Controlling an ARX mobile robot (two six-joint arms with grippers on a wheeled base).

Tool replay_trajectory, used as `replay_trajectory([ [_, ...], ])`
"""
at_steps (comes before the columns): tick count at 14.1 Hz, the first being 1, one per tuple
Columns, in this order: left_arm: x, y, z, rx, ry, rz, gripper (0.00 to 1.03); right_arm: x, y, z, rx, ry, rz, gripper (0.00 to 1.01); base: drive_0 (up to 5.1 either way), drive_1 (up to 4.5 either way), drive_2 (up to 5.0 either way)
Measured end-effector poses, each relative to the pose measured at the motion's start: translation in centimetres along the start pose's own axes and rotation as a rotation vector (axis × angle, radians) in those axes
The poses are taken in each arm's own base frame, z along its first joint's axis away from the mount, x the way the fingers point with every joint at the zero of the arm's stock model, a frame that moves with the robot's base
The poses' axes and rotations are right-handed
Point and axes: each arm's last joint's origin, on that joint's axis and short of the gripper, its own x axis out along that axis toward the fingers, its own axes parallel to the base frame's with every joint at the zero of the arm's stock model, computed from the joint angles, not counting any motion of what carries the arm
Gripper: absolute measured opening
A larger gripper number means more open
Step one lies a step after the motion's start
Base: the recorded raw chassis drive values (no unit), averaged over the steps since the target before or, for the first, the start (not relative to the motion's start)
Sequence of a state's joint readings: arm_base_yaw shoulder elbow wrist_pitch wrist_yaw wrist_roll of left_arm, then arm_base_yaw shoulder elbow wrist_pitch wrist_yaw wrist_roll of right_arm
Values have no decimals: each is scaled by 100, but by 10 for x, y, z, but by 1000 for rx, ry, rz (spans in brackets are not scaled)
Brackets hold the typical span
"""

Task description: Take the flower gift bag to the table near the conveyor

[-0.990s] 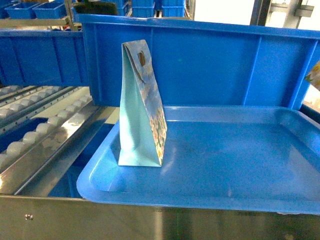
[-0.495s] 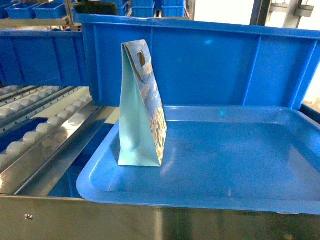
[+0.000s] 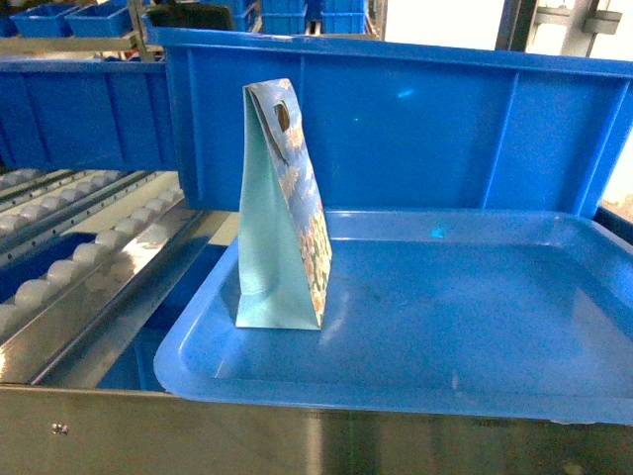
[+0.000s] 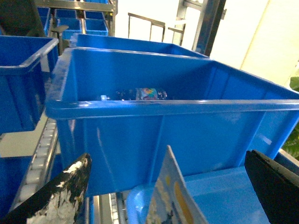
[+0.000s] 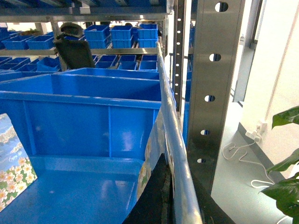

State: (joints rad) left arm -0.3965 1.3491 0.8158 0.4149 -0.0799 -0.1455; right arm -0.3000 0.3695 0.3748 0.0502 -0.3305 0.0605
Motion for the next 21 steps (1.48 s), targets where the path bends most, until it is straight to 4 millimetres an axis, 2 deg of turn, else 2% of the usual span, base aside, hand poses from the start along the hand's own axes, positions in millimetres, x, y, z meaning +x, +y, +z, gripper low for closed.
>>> replay_trajectory([
  [4,30,-40,-26,61,132,-59,98,0,0,0,0,1,0,2,0,0,0],
  [6,40,-50,-32,87,171,-41,98,0,0,0,0,1,0,2,0,0,0],
  [10,50,-45,-52,55,293,56,98,0,0,0,0,1,0,2,0,0,0],
  [12,49,-42,-57,58,313,103,81,0,0,0,0,0,0,2,0,0,0],
  [14,50,-39,-67,69,339,127,60,0,0,0,0,1,0,2,0,0,0],
  [15,49,-37,-72,56,355,143,29,0,0,0,0,1,0,2,0,0,0],
  [17,49,-35,-74,58,331,160,3,0,0,0,0,1,0,2,0,0,0],
  [19,42,-31,-72,95,293,186,2,0,0,0,0,1,0,2,0,0,0],
  [21,30,-25,-57,109,219,209,2,0,0,0,0,1,0,2,0,0,0],
])
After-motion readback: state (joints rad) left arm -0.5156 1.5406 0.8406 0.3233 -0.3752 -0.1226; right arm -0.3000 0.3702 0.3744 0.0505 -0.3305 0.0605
